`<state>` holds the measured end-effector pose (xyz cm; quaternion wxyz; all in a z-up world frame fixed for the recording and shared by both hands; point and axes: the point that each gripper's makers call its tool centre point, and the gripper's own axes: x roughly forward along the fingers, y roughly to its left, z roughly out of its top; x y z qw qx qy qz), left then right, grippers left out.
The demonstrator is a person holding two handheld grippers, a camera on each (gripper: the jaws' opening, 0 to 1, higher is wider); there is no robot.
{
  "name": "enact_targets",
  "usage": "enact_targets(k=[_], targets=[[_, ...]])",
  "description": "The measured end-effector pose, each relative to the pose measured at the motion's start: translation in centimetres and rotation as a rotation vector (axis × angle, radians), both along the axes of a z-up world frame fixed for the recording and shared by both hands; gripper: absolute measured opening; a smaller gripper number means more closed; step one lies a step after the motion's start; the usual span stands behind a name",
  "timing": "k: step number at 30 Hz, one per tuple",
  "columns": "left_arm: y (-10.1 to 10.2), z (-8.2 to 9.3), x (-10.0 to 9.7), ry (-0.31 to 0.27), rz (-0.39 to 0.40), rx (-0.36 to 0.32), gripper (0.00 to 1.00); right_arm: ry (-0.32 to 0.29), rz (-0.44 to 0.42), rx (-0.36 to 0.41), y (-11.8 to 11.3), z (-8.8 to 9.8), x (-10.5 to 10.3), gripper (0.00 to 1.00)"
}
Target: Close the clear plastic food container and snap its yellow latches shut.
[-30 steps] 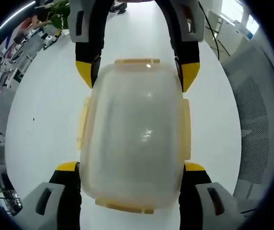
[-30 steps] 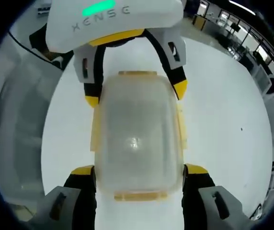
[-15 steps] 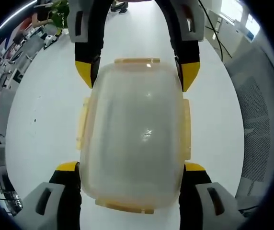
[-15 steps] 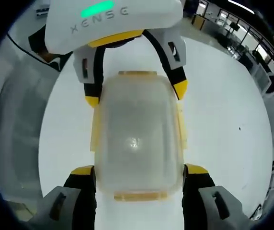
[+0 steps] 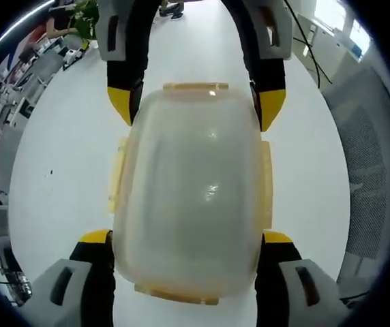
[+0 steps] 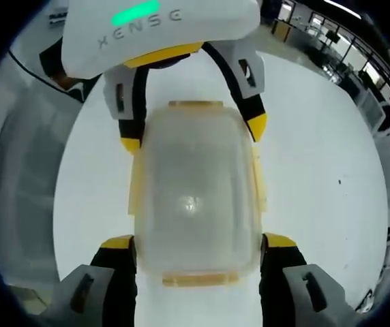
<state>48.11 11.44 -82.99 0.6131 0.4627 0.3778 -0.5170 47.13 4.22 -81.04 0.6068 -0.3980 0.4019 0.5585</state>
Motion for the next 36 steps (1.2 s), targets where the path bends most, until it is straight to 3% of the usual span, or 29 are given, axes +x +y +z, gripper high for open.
enact_targets(k=[2,5,21,28,36], targets=[[0.3,-0.2,0.1,-0.051,-0.052,0.058,0.87,-0.001,-0.005,0.003,0.1,0.0,0.0,0.74],[0.0,0.0,0.1,-0.012,-0.01,0.025,0.87,0.0,-0.001,0.006,0.1,0.0,-0.1,0.74],[0.4,-0.1,0.0,-0.025,-0.035,0.035,0.87,-0.006,-0.018,0.026,0.2,0.1,-0.3,0.75],[0.4,0.4,-0.1,-0.016,-0.022,0.012,0.87,-0.027,-0.046,0.022,0.0,0.3,-0.3,0.79],[0.4,1.3,-0.1,-0.012,0.051,-0.048,0.96,-0.064,-0.072,0.064,-0.2,1.2,-0.5,0.83]])
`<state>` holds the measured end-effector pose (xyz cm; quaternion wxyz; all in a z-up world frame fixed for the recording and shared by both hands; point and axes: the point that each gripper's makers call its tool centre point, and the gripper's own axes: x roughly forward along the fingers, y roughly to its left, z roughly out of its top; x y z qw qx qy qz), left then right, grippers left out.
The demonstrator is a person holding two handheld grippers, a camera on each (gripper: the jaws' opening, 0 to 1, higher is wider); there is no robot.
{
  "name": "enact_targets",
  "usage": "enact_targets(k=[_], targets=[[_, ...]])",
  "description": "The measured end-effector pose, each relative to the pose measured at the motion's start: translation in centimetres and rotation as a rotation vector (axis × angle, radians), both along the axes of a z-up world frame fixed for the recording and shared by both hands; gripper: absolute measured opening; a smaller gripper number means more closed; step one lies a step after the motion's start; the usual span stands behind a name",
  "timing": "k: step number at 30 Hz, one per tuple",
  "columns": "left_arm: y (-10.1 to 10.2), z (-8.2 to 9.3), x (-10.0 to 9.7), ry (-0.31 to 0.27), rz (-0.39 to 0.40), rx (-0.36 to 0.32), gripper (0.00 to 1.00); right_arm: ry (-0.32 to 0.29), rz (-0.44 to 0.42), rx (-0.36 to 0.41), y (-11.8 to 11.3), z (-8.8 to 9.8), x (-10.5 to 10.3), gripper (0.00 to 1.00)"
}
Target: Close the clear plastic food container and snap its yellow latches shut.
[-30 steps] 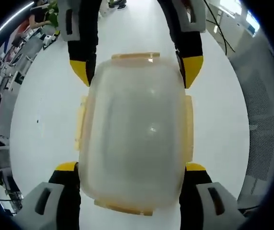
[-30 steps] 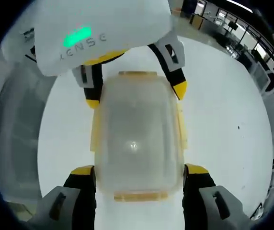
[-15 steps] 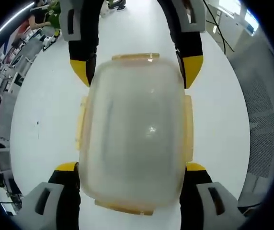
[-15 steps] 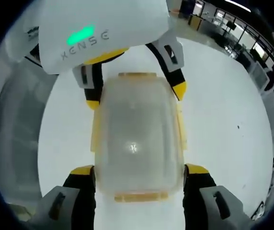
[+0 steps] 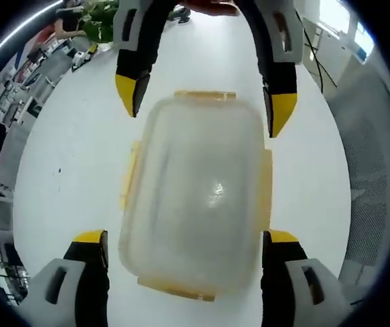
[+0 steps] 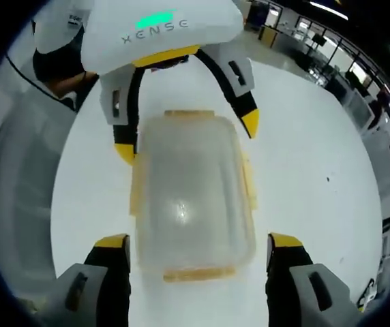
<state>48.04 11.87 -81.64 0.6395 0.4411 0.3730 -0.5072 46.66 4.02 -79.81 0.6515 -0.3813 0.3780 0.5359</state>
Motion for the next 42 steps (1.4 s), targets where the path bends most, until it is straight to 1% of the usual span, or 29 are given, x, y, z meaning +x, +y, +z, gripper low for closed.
enact_targets(k=[3,7,9,11,13,22,32,36,42], targets=[[0.0,0.2,0.0,-0.01,0.016,-0.018,0.99,-0.01,-0.01,0.003,-0.1,0.1,-0.3,0.84],[-0.1,0.7,-0.4,-0.014,0.056,-0.059,0.99,-0.031,-0.047,0.021,-0.4,0.5,-0.1,0.85],[0.1,0.6,-0.6,-0.016,0.066,-0.06,0.99,-0.029,-0.072,0.04,-0.3,0.8,-0.2,0.85],[0.6,0.6,-0.7,-0.032,0.069,-0.048,0.99,-0.03,-0.089,0.058,-0.2,1.1,-0.3,0.85],[1.0,0.6,-0.8,-0.023,0.093,-0.056,0.99,-0.035,-0.1,0.062,-0.3,1.3,-0.5,0.85],[1.4,1.2,-1.5,-0.026,0.156,-0.103,0.99,-0.035,-0.129,0.059,-1.0,1.0,-1.4,0.85],[1.7,1.6,-2.5,-0.03,0.193,-0.147,0.99,-0.045,-0.168,0.073,-1.3,1.1,-2.2,0.85],[1.9,1.9,-2.7,-0.037,0.216,-0.176,0.99,-0.051,-0.191,0.08,-1.6,1.2,-2.5,0.85],[2.1,2.0,-3.4,-0.032,0.246,-0.203,0.99,-0.042,-0.217,0.076,-2.3,0.8,-3.5,0.84]])
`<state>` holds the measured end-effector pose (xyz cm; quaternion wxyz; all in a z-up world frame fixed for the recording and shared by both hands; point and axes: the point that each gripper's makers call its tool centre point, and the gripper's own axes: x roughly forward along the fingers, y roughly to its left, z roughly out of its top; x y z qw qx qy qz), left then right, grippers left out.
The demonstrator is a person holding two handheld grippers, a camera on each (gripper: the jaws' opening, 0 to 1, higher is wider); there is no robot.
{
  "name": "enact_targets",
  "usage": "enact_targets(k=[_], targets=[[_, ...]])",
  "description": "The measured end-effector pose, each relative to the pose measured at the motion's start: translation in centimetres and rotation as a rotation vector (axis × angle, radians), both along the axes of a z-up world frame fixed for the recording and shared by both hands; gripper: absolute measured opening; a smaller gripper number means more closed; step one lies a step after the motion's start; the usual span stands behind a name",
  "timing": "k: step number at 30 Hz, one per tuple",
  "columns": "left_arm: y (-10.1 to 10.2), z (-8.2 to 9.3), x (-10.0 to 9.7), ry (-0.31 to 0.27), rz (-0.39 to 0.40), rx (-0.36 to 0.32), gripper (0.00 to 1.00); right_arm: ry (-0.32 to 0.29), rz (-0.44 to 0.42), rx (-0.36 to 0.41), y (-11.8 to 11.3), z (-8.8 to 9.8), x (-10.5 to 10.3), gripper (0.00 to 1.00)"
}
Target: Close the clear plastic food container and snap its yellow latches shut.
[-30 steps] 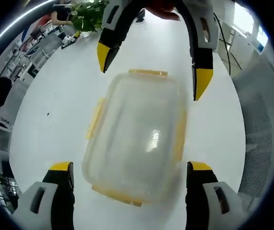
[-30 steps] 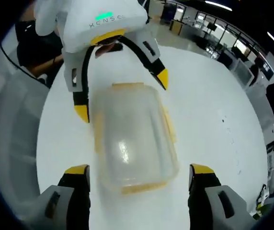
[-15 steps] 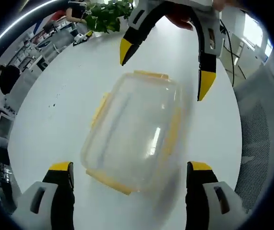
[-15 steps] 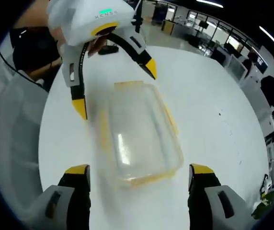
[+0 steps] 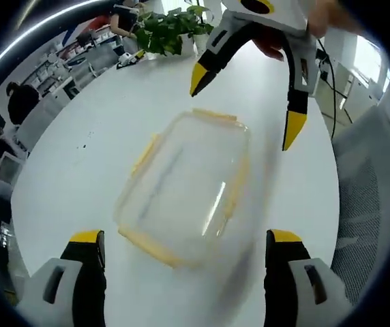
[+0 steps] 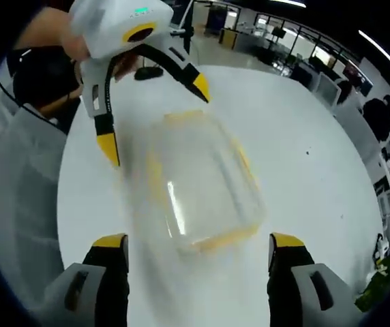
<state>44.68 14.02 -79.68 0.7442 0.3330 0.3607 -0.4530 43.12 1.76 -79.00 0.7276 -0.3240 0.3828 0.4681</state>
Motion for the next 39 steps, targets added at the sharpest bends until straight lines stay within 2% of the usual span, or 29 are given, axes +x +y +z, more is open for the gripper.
enact_targets(k=[15,22,26,29,34,39], targets=[[0.5,0.2,-2.0,-0.002,0.039,-0.07,0.99,0.019,-0.067,0.055,-0.6,-0.2,-2.7,0.84],[1.2,0.7,-2.9,-0.008,0.088,-0.149,0.99,0.012,-0.103,0.101,-0.4,0.2,-3.7,0.84],[1.9,1.1,-3.5,-0.029,0.111,-0.165,0.99,0.0,-0.132,0.134,-0.4,0.5,-4.4,0.84],[2.4,1.5,-4.1,-0.032,0.142,-0.202,0.99,-0.018,-0.15,0.16,-0.5,0.8,-4.9,0.84],[2.9,1.8,-5.1,-0.052,0.152,-0.225,0.99,-0.051,-0.181,0.204,-0.4,1.4,-5.4,0.84],[2.8,2.6,-6.1,-0.068,0.18,-0.309,0.99,-0.09,-0.212,0.244,-0.3,2.0,-5.7,0.83]])
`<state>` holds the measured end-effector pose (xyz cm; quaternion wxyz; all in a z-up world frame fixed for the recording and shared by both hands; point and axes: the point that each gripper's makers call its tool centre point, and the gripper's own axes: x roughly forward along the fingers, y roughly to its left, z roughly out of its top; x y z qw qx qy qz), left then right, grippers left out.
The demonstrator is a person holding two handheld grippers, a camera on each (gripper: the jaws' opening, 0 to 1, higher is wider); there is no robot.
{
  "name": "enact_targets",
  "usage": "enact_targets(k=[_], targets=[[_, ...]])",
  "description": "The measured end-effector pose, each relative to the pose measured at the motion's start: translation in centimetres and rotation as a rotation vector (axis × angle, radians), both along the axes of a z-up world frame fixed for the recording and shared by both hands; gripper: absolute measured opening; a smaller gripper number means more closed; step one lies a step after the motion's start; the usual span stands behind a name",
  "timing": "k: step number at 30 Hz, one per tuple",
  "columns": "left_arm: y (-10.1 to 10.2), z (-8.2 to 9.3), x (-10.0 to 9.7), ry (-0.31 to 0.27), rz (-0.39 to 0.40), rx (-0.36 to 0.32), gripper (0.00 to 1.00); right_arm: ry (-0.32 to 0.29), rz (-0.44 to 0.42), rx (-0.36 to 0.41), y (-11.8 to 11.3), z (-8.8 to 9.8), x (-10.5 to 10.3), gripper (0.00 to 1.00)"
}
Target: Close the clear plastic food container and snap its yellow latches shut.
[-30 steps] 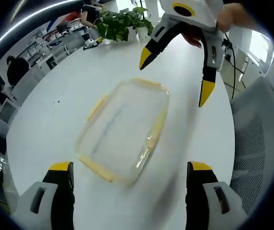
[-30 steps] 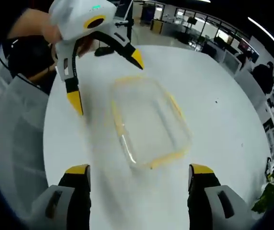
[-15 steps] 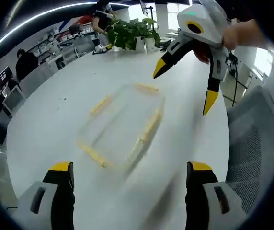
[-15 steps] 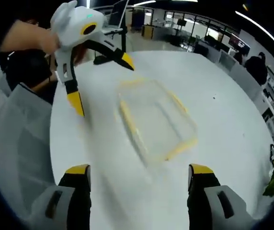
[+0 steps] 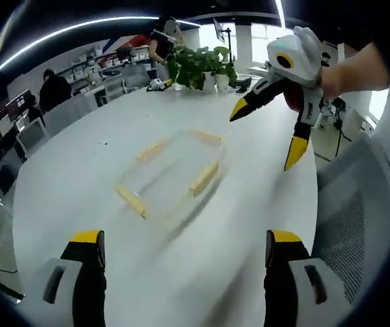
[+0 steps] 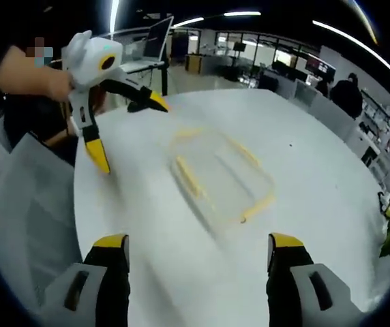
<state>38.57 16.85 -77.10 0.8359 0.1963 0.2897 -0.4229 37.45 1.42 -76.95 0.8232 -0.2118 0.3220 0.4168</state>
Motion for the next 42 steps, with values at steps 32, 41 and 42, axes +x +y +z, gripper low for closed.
enact_targets(k=[32,41,42], targets=[[3.5,-0.5,-5.1,-0.019,0.147,-0.159,0.99,-0.158,-0.137,0.174,-1.9,1.5,-3.8,0.85],[4.0,-0.6,-6.3,-0.008,0.161,-0.188,0.99,-0.177,-0.165,0.182,-2.5,1.5,-4.6,0.86],[4.1,-0.5,-6.5,-0.009,0.166,-0.195,0.99,-0.176,-0.168,0.181,-2.6,1.5,-4.8,0.86]])
